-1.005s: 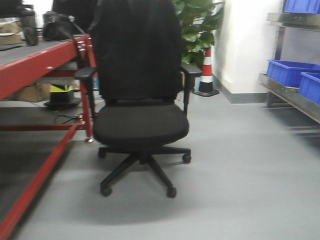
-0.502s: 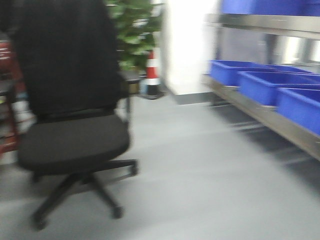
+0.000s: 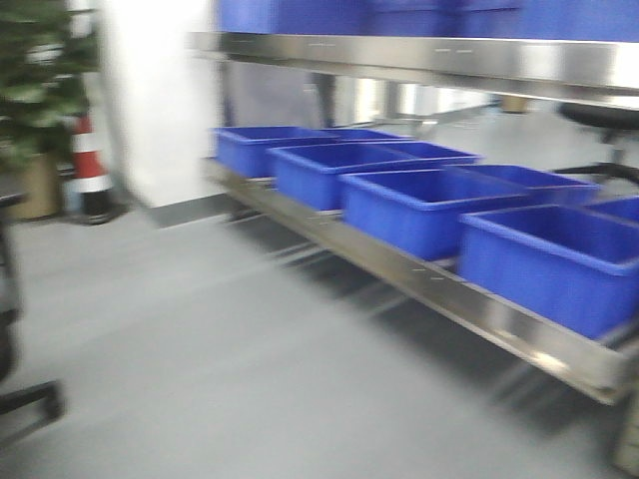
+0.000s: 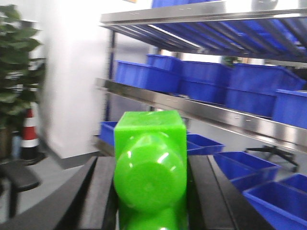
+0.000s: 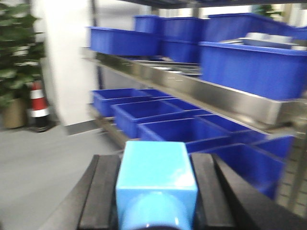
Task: Grab block from conveyor and place in blue bin
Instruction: 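Drive the base to the shelf of blue bins holding both blocks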
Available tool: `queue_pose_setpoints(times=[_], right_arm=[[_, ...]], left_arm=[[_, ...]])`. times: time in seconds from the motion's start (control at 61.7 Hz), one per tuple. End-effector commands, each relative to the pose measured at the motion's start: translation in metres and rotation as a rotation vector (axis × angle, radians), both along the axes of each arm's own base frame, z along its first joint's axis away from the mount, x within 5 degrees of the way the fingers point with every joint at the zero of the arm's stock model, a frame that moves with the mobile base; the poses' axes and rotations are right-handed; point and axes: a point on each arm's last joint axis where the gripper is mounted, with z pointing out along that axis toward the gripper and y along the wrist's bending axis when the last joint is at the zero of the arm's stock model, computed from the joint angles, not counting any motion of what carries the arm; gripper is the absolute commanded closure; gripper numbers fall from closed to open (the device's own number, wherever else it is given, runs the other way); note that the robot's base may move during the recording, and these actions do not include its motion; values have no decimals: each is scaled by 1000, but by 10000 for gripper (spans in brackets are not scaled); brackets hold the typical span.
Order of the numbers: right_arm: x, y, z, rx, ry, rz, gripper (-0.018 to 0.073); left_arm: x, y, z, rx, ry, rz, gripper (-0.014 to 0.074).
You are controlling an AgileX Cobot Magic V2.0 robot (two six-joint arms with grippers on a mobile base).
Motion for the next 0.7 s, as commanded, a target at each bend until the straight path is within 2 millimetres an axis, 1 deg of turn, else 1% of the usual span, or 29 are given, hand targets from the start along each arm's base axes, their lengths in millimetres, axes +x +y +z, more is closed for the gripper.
queue_pose_setpoints(times=[0.0, 0.681], right_arm=[[-1, 0, 2, -3, -26, -2, 727], [-1, 0, 2, -3, -26, -2, 727]], left_arm=[[-2, 0, 2, -7, -24, 0, 707], [-2, 0, 2, -7, -24, 0, 707]])
